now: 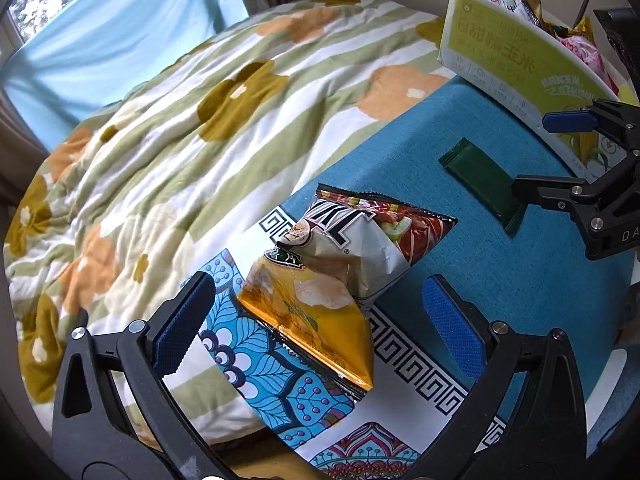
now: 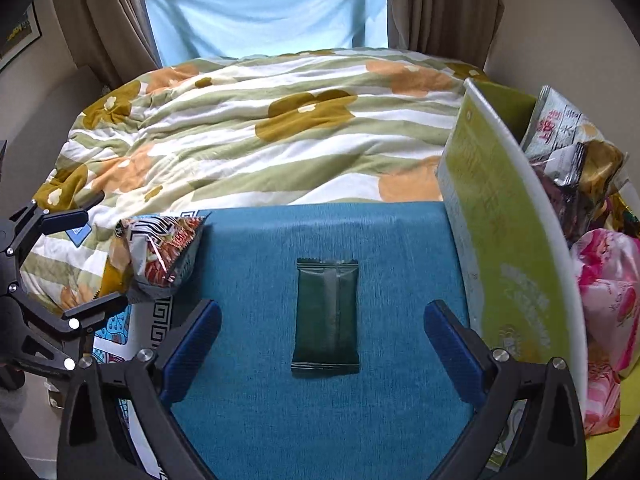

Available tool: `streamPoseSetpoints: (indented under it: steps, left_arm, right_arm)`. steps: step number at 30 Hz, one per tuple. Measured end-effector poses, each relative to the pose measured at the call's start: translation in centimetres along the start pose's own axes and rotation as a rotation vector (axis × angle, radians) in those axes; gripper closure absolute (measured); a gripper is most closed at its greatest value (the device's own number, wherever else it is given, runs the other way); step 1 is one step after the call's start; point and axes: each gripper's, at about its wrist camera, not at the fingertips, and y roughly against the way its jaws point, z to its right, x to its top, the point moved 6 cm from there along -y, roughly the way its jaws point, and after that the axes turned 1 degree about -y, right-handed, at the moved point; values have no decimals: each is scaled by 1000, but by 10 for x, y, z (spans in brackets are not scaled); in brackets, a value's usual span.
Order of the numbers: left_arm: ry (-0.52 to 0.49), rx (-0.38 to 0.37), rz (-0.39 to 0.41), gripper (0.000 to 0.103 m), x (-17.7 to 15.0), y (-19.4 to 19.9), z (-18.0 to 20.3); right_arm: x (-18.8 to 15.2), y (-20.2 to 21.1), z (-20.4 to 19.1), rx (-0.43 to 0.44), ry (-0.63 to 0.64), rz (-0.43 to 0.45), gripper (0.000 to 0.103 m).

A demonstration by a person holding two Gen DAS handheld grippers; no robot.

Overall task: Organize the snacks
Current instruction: 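Grasp the white-and-yellow chip bag with the left tool while the right tool grasps the dark green bar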

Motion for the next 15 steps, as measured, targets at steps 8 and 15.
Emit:
streamPoseSetpoints:
  steps: [8,15]
  left_arm:
    - [-73,20,-48,0,11,-38,16]
    - [-131,59,-53,9,14,-52,29]
  right_arm:
    - [-9,-38,5,-20,27,-51,2]
    - [-11,-53,8,-32,59,-55,4]
